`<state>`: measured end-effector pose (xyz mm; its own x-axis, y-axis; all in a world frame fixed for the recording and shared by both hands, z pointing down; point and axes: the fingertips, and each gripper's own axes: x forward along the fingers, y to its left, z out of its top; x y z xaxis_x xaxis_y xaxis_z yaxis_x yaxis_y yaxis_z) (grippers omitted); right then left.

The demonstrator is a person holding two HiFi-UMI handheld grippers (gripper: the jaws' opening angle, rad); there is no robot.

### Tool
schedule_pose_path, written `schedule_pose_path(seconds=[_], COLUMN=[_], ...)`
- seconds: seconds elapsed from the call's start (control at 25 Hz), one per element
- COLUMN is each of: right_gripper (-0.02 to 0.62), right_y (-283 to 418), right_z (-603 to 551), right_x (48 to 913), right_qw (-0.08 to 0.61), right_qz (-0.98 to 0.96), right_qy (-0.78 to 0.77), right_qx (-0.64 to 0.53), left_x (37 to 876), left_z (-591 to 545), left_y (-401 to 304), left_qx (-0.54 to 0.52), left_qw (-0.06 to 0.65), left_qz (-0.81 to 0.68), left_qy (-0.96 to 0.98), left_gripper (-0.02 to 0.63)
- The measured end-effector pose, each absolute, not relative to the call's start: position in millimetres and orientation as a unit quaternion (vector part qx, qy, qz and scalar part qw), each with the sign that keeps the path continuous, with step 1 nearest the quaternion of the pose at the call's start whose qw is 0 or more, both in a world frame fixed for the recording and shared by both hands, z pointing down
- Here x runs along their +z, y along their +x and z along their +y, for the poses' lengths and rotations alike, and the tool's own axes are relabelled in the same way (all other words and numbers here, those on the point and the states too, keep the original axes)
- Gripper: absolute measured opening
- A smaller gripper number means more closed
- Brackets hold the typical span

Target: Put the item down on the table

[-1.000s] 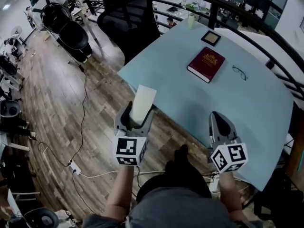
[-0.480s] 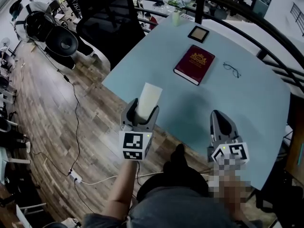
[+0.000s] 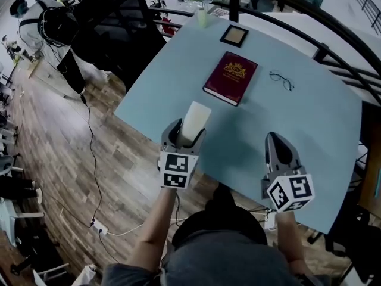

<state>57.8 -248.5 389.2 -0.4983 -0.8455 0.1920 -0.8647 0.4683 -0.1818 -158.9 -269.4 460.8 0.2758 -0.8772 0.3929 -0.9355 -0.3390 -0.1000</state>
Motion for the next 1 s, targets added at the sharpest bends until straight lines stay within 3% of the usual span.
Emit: schedule_pose_path(seconds=[1.0], right_gripper=[0.003], right_y=[103], right_z=[-277], right_x=[405], right_qw=[0.039], right_qz=[-0.831], right_qy=[0.534], right_qx=[0.152], left_x=[567], left_z=[-332], left_y=[-115], left_qx=[0.277], left_qw=[0.143], left_qz=[-0.521], left_qy=[0.794], left_gripper=[0.311])
